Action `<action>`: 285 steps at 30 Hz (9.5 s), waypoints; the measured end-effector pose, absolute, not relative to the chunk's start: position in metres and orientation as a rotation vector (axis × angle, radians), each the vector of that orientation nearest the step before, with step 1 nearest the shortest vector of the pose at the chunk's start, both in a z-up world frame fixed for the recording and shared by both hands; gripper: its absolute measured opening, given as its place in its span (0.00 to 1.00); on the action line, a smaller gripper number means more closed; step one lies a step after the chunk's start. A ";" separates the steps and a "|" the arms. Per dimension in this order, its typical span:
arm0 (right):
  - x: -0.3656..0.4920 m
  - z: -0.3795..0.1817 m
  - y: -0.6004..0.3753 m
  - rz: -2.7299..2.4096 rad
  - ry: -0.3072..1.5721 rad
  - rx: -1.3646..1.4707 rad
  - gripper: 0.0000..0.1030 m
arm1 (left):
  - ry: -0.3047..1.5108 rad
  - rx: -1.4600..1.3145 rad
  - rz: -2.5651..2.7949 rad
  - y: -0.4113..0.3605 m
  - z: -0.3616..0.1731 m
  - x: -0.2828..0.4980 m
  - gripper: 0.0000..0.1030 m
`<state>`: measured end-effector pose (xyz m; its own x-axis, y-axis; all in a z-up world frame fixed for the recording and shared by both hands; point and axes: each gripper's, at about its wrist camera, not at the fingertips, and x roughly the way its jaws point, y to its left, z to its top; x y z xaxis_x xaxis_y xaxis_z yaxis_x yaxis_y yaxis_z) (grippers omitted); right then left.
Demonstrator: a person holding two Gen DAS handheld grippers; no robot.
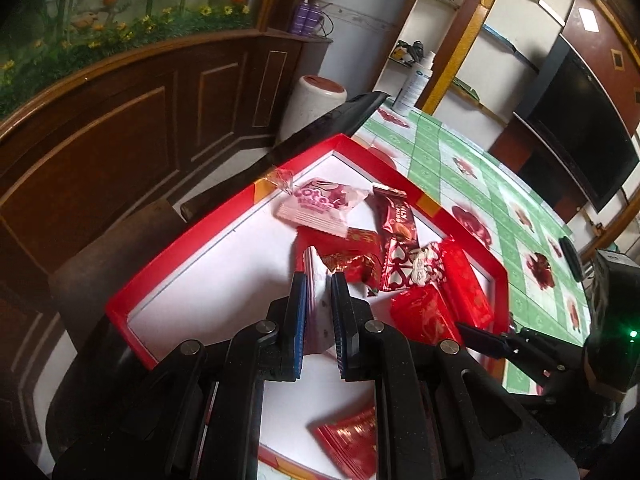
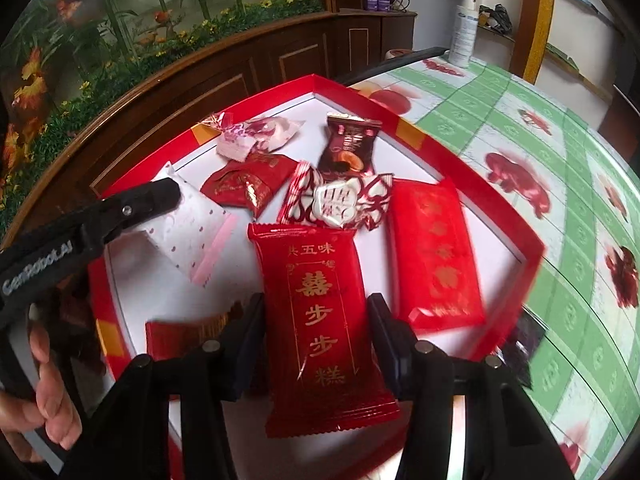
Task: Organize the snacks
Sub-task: 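Lower the white dotted packet and long red bar into the tray and open both grippers, then move both grippers back toward the remaining snacks on the table, then grasp the dark purple packet with the left gripper while the right grasps the red-and-white packet, then carry the purple packet and red-and-white packet over the white tray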
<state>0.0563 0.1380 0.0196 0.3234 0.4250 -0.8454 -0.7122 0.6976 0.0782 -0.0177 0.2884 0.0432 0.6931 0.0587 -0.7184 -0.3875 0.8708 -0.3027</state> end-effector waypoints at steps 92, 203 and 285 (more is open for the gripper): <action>0.117 0.045 -0.155 0.353 0.864 0.332 0.89 | 1.073 -0.199 -0.150 0.070 0.049 0.063 0.55; 0.126 0.021 -0.130 0.287 0.894 0.034 0.33 | 1.044 -0.080 -0.134 0.045 0.014 0.056 0.31; 0.090 0.057 -0.097 0.598 0.758 0.114 0.29 | 0.895 -0.256 -0.130 0.110 0.068 -0.004 0.28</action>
